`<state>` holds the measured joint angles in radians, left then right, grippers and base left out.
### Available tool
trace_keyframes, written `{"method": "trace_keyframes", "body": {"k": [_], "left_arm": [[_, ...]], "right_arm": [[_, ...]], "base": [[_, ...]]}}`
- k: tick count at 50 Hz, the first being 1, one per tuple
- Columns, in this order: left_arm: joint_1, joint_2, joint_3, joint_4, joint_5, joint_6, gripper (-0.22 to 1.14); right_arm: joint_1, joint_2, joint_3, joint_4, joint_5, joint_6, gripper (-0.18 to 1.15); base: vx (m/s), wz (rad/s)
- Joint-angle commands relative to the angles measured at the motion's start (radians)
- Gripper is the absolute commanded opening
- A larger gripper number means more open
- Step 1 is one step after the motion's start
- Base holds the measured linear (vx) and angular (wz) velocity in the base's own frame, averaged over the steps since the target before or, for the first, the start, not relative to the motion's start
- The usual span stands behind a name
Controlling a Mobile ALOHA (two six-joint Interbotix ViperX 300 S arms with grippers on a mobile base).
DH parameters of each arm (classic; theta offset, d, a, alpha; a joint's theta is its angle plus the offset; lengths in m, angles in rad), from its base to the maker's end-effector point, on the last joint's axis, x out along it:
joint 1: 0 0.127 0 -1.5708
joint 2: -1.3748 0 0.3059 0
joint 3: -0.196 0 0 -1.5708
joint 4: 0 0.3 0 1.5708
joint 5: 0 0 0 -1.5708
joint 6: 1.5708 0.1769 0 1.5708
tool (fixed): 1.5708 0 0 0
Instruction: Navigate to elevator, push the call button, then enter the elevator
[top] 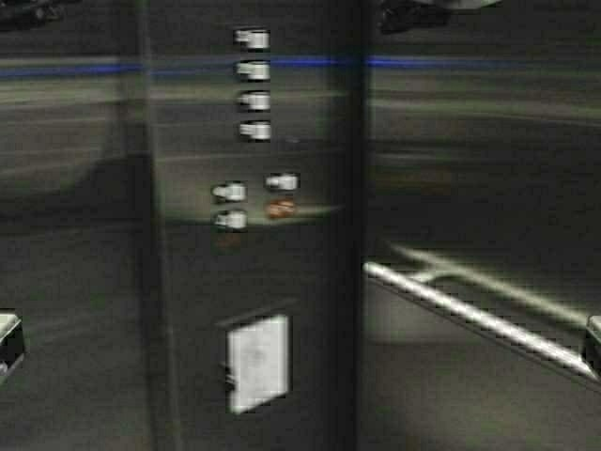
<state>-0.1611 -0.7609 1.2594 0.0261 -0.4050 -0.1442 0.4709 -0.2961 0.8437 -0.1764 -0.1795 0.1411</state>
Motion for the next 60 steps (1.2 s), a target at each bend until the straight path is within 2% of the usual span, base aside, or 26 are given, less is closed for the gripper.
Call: {"method": "trace_keyframes", "body": {"k": [1,20,29,42,60], "left_arm": [[-0.003,-0.009,-0.028,0.003,-0.008,0.0,0.03],[-0.003,-0.121,0.012,-0.002,0.034,-0.043,0.02],[-0.003,-0.189,0.018,0.0,0.035,-0.038,0.02],[-0.003,-0.23,0.026,-0.002,0.035,-0.038,0.03],[-0.003,-0.233,0.032,-0.002,0.035,-0.026,0.03]], "right_arm": [[-0.005,0.029,-0.015,0.015,-0.064,0.002,0.06],[-0.021,0.087,0.091,0.04,-0.244,-0.009,0.06],[-0.023,0.196,0.123,0.017,-0.518,-0.014,0.06],[-0.052,0.446,0.063,0.014,-0.79,-0.014,0.06],[-0.064,0.635,-0.075,0.014,-0.853,-0.012,0.06]], "base": [[0.17,0.1],[0.23,0.07],[0.2,0.0],[0.13,0.05],[0.09,0.06]]}}
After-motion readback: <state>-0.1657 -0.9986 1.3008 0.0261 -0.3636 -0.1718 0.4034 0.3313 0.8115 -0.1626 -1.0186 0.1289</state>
